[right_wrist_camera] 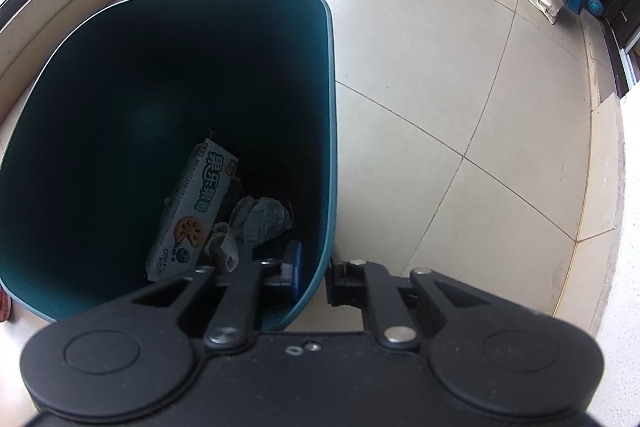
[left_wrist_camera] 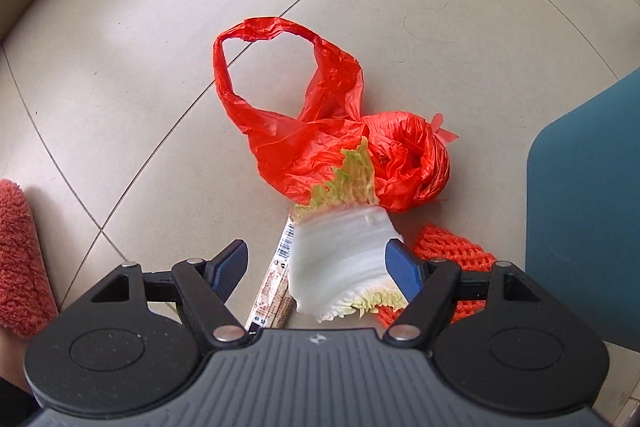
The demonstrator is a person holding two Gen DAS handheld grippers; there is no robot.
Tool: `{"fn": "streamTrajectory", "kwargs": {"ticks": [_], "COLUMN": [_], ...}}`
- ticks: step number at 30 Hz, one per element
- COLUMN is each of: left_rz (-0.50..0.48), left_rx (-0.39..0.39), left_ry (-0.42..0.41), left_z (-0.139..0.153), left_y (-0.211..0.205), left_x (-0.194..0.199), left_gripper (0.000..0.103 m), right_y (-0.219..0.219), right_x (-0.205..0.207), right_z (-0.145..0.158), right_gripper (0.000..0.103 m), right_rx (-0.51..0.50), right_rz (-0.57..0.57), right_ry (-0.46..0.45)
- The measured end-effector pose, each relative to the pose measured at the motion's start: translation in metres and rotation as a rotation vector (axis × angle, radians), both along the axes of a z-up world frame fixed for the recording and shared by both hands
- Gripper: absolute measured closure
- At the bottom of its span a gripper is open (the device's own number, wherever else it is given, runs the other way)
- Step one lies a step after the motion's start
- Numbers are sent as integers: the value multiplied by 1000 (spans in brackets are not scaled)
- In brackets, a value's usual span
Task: Collect trash
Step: 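Move the left tool back to the pile and grasp the white cabbage leaf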
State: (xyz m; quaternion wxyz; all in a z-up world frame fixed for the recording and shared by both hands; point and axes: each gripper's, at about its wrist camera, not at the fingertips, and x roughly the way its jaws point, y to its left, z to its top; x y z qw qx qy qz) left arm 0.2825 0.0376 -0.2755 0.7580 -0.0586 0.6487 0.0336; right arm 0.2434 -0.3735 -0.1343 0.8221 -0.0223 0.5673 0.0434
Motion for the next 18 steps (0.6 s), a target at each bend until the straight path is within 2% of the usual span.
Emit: {"fn": "streamTrajectory", "kwargs": {"ticks": [3,8,15,18], "left_rz": [-67,-154,-143,-142], "left_rx": [16,-2,-21,3], "left_ry": [9,76,83,67], "left_z": [-12,-42,-59,-61], "left_y": [-3,-12,-16,-20], "left_x": [3,-2,-5,-7], "left_gripper": [28,28,28,27], "right_y": [1,3,9,10], "right_x": [1,4,7,8], "right_z": [-1,-3,-9,-12], "right_gripper": [92,92,92,92], "right_rx": [-4,-14,-34,-37], "right_rz": [1,2,0,-5], "right_ry": [5,13,27,33]}}
